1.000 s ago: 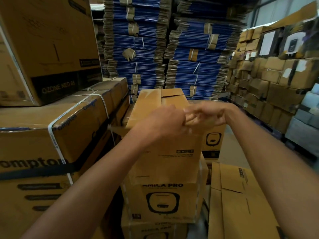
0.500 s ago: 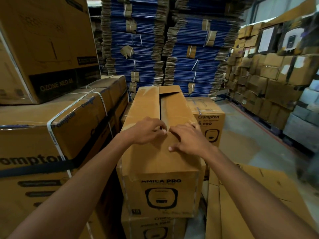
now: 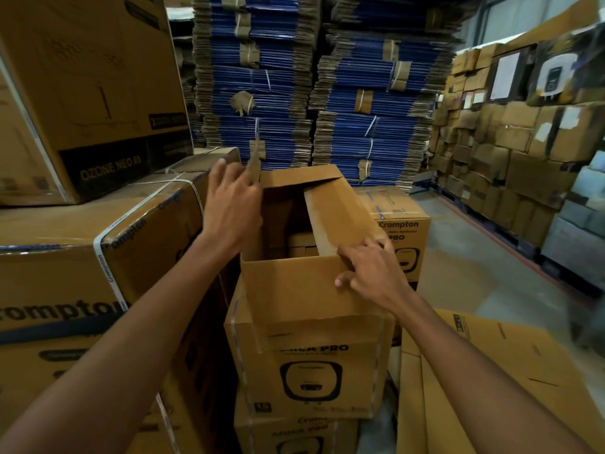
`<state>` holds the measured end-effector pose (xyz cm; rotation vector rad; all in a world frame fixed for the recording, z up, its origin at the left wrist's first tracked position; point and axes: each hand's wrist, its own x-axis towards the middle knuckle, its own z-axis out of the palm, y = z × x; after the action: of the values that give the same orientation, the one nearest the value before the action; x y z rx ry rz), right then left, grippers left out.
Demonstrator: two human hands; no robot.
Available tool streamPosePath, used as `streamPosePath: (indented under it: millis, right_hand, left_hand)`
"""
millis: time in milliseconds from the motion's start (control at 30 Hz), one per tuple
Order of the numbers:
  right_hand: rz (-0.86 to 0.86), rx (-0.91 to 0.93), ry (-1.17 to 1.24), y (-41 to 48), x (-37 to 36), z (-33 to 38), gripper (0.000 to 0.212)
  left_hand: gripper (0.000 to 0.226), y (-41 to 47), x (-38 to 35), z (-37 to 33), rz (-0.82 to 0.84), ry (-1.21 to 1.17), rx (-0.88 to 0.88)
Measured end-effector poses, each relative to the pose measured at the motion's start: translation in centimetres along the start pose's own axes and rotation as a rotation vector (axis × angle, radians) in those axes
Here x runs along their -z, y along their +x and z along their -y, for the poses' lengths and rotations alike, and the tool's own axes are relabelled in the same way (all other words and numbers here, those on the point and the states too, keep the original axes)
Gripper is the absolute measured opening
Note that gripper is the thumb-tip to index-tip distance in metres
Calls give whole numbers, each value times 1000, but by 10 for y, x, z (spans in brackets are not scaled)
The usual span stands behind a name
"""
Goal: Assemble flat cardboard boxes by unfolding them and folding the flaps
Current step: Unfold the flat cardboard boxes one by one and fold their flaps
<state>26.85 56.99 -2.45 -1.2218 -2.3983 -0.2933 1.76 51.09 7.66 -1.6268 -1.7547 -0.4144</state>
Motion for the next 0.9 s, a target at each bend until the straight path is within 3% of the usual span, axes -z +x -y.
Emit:
streamPosePath:
  millis: [133, 167, 300, 400, 467, 533, 633, 767, 900]
  right_hand:
    - [37, -21, -73, 4, 20, -24, 35]
    - [54, -31, -110, 4, 26, -34, 33]
    - [177, -115, -175, 2, 44, -77, 28]
    - [272, -175, -238, 3, 55, -92, 30]
    - [262, -194, -179, 4, 58, -85, 31]
    - [246, -186, 91, 5, 59, -59, 37]
    - [224, -218, 430, 5, 53, -8, 26]
    - [256, -256, 150, 4, 36, 10, 57]
    - [279, -219, 58, -9, 42, -17, 39]
  left_hand:
    - [14, -18, 14, 12, 322, 270, 117]
    - [20, -22, 11, 12, 390, 252, 107]
    - [89, -34, -18, 8, 614, -142, -74]
    - [93, -39, -43, -7, 706, -204, -265]
    - [91, -40, -56, -19, 712, -308, -258]
    - [92, -40, -67, -34, 655, -403, -240]
    - [94, -40, -76, -64, 580, -464, -251]
    - [90, -39, -79, -85, 525, -457, -296]
    - [71, -33, -82, -74, 456, -434, -322]
